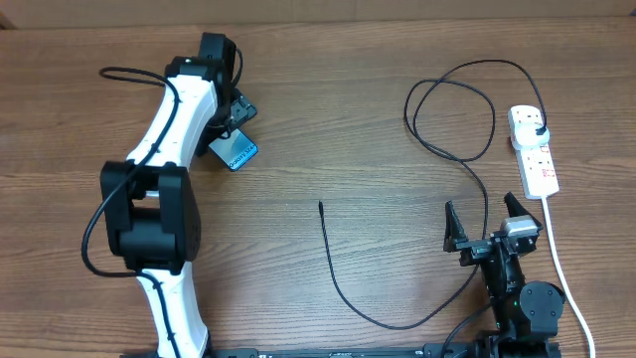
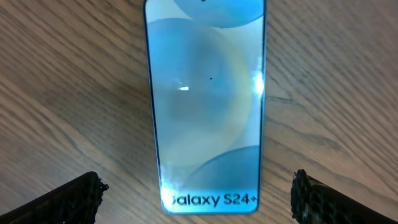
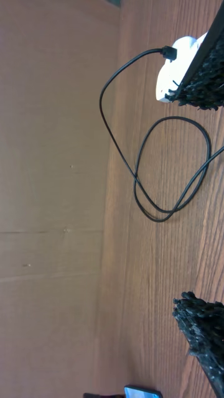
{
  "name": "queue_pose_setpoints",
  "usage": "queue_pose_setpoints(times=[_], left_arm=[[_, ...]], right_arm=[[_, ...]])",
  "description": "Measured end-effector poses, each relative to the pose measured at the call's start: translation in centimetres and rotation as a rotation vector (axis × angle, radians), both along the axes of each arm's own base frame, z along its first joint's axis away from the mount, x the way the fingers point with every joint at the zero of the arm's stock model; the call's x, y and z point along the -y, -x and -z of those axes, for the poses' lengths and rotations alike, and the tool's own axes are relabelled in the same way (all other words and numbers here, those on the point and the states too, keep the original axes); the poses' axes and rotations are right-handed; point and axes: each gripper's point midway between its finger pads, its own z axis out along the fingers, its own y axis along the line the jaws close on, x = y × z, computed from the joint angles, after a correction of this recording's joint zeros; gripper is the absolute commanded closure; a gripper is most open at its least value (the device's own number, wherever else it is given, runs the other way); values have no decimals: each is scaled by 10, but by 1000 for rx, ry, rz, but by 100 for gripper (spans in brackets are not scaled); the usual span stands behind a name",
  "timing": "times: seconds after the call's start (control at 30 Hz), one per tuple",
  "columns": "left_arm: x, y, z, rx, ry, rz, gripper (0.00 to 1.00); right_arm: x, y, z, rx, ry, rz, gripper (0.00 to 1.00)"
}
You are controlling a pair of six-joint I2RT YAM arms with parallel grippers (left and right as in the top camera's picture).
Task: Plug charger to phone and switch on socket
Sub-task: 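Lower the left gripper onto the phone, aligning with its long sides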
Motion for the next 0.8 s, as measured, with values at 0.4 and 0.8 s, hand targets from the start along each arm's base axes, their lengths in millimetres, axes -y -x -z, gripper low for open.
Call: queue_pose_setpoints(times=[0.4,0.8], left_arm=[[-2,-6,24,-16,-20,-2,0],[-4,-8,36,-24,-33,-11,0]], right_arm=[[0,0,0,0,0,0,0],[0,0,0,0,0,0,0]])
